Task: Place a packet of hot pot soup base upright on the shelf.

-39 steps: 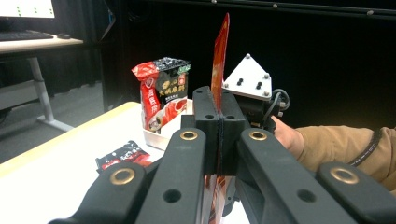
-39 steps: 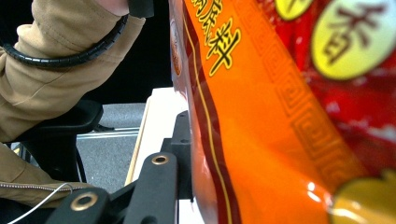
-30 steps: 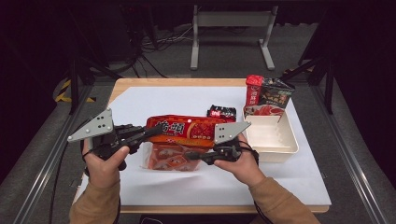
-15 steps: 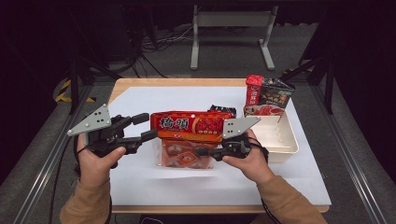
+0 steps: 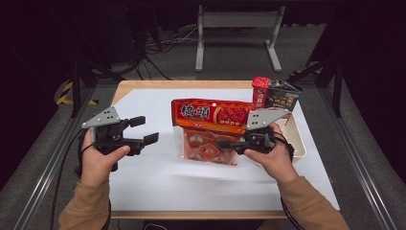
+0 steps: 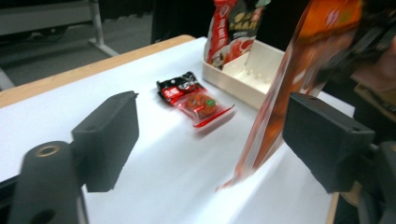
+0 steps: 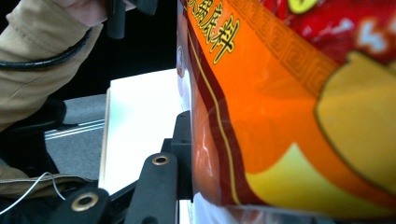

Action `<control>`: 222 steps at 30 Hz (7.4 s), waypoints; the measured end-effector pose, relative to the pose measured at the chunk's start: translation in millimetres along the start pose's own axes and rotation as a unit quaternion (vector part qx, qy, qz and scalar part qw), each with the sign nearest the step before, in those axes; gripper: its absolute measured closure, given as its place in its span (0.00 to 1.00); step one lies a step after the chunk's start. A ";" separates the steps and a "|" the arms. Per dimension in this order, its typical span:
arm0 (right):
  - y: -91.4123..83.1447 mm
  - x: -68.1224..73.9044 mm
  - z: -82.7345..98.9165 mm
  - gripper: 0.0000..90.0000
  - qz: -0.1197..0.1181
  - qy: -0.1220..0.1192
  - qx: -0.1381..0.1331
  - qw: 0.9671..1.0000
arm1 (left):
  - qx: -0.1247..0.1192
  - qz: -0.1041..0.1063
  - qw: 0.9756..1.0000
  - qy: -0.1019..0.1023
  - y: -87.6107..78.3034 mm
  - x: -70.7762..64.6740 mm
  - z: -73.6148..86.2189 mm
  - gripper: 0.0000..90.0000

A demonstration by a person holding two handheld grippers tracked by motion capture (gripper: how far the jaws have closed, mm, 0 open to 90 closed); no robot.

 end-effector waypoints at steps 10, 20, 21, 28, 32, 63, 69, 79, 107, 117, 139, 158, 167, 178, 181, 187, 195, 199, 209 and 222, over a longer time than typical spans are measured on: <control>-36.3 -19.2 -5.1 0.78 0.024 0.029 -0.006 0.999 | 0.012 -0.005 0.999 -0.029 5.9 17.1 11.3 0.17; -62.7 -41.9 -8.6 0.78 0.060 0.043 -0.009 0.997 | 0.032 -0.018 0.998 -0.044 11.0 30.2 23.4 0.16; -64.3 -43.7 -8.9 0.78 0.062 0.044 -0.009 0.997 | 0.034 -0.024 0.998 -0.045 11.5 32.4 25.9 0.16; -81.1 -63.7 -9.5 0.78 0.095 0.049 -0.002 0.994 | 0.036 -0.026 0.997 -0.056 10.7 42.2 33.7 0.14; -88.6 -72.9 -8.7 0.78 0.111 0.049 0.009 0.993 | 0.036 -0.028 0.997 -0.057 10.5 45.5 35.7 0.14; -140.1 -105.4 19.0 0.78 0.207 0.122 -0.019 0.971 | 0.035 -0.017 0.997 -0.073 12.7 48.9 39.4 0.14; -139.8 -106.9 29.2 0.78 0.217 0.125 -0.022 0.968 | 0.035 -0.018 0.996 -0.075 12.8 49.2 39.8 0.14; -140.3 -109.9 46.6 0.78 0.231 0.119 -0.027 0.965 | 0.037 -0.018 0.996 -0.075 14.2 50.0 40.8 0.13; -129.7 -111.7 88.4 0.78 0.237 0.145 -0.028 0.960 | 0.040 -0.009 0.996 -0.082 17.2 51.1 43.8 0.13; -118.8 -112.0 101.4 0.78 0.236 0.156 -0.013 0.959 | 0.039 -0.009 0.995 -0.087 16.9 51.3 44.5 0.13; -98.6 -113.9 124.6 0.78 0.237 0.157 0.019 0.959 | 0.043 -0.005 0.995 -0.088 20.4 50.4 45.1 0.13; -110.5 -117.4 144.1 0.43 0.266 0.220 0.022 0.938 | 0.052 0.000 0.995 -0.086 22.7 49.6 46.1 0.12; -117.9 -98.1 143.2 0.35 0.285 0.204 0.029 0.936 | 0.053 0.002 0.995 -0.085 23.6 49.2 46.2 0.12; -140.6 -59.4 139.3 0.34 0.328 0.185 0.027 0.926 | 0.055 0.000 0.995 -0.086 24.3 49.5 46.5 0.12; -141.3 -47.6 135.9 0.34 0.325 0.184 0.031 0.927 | 0.056 0.000 0.995 -0.083 25.6 49.1 46.3 0.12; -142.1 -34.2 136.8 0.38 0.337 0.202 0.038 0.919 | 0.057 0.001 0.995 -0.085 25.7 48.6 46.7 0.12; -133.5 -20.8 124.3 0.35 0.285 0.160 0.010 0.945 | 0.056 0.000 0.995 -0.083 25.1 49.2 46.4 0.12; -120.8 -14.5 116.8 0.34 0.243 0.134 -0.010 0.961 | 0.055 0.003 0.995 -0.085 26.4 49.1 46.2 0.12; -79.2 5.8 106.4 0.34 0.167 0.082 -0.026 0.982 | 0.044 -0.013 0.996 -0.077 32.3 49.9 46.1 0.11; -45.1 12.0 113.1 0.40 0.113 0.056 -0.026 0.992 | 0.044 -0.026 0.997 -0.061 45.7 44.5 44.9 0.14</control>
Point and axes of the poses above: each handheld gripper's, and its own axes: y roughly forward along the jaws, z roughly out of its underside, x roughly to its left, the point moved 4 cm from there along y, roughly forward along the jaws, and after that the axes turned 8 degrees about x, right-handed, at the moved point
